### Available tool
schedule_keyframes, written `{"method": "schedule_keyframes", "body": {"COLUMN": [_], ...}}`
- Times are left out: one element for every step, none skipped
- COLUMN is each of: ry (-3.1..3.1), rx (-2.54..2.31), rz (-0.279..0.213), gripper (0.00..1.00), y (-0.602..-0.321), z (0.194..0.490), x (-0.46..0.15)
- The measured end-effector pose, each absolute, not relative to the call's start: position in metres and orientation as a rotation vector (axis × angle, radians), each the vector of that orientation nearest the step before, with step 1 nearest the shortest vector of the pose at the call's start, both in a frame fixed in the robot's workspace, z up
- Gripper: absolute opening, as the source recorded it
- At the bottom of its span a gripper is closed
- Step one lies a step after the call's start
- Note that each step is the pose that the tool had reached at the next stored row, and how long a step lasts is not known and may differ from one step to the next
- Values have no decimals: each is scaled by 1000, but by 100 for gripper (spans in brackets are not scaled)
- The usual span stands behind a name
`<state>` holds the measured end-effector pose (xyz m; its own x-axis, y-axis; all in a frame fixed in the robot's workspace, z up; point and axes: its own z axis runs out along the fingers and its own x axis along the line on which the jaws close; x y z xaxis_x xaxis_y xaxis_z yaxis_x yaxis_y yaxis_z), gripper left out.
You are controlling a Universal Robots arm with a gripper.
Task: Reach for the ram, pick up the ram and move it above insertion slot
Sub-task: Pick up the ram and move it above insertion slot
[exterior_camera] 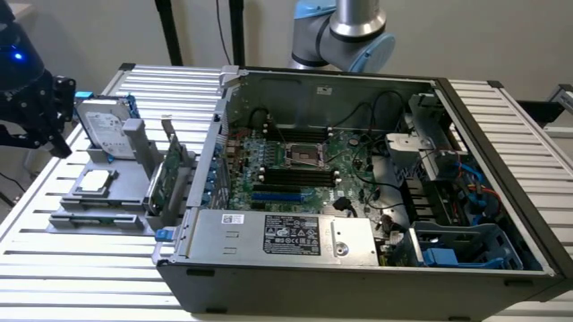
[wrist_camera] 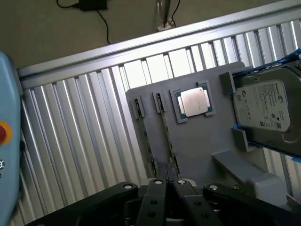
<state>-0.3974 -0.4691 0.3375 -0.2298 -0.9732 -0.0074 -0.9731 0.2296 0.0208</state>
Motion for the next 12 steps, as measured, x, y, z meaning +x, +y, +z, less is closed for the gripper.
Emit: {"method": "schedule_keyframes", "body": {"ry": [-2441,-2424,-2407,-2390,-2372,-2355,-2337,-2319,-2300,-2281,-2262,-2243], "rx": [1968,1991,2013,2036,2059,2081,2103,2125,2147,2168,2189,2210], "rz": [-31,-29,-27,-25,-23,-21,-19,-17,-15,-14,-13,-12], "gripper": [11,11,11,11,11,11,11,11,11,11,11,11], "y": [-469,-469,-469,-469,-469,-469,-469,-469,-469,-469,-469,-469], "z": [337,337,336,336,336,335,335,335,334,334,334,333], "x": [-397,-397,-397,-397,-397,-397,-397,-397,-397,-397,-397,-397]}}
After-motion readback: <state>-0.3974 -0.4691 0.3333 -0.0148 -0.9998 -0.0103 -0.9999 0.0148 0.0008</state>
